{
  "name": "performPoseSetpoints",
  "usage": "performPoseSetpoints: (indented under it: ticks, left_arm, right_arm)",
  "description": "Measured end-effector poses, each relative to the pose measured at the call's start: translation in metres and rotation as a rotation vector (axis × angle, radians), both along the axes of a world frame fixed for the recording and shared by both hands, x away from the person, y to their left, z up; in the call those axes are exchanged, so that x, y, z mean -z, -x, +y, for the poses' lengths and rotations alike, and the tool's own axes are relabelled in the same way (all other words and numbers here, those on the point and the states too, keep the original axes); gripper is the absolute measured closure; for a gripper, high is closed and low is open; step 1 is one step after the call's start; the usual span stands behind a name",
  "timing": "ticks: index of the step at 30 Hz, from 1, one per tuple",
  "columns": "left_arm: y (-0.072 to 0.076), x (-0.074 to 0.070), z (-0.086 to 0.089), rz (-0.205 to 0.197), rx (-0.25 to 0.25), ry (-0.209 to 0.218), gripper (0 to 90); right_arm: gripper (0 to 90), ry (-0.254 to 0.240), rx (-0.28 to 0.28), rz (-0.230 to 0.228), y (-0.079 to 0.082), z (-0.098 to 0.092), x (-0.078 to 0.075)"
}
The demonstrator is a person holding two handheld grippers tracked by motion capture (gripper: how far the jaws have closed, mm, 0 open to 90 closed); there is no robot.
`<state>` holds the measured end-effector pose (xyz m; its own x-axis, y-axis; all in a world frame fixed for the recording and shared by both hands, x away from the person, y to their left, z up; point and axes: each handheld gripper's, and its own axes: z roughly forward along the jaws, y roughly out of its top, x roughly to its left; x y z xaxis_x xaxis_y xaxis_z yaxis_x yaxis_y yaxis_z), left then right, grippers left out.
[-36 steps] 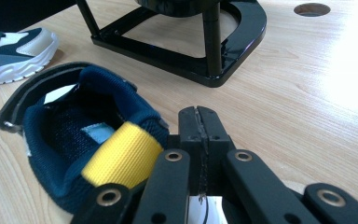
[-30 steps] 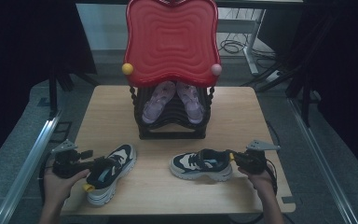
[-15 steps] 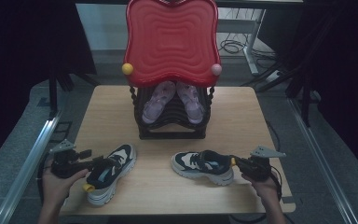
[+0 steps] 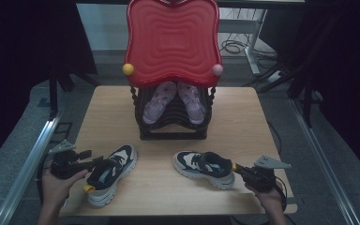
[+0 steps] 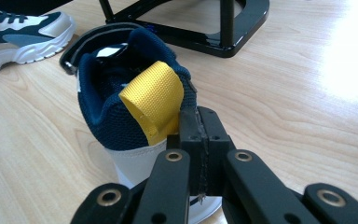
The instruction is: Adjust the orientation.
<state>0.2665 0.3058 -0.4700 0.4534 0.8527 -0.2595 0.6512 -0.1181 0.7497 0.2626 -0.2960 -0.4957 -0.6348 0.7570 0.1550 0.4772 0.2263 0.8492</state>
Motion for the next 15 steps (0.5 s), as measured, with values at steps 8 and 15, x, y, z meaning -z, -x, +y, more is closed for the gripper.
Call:
performPoseSetpoints:
  ticks: [8,15]
  left_arm:
    - [0.000,0.000,0.000,-0.001,0.001,0.000,35.2]
    - [-0.001,0.001,-0.004,0.006,0.010,-0.007,35.2]
  right_arm:
    - [89.8,0.035,-0.012,-0.012,0.011,0.009,-0.002]
    - [89.8,0.040,0.006,-0.006,-0.003,0.010,0.005]
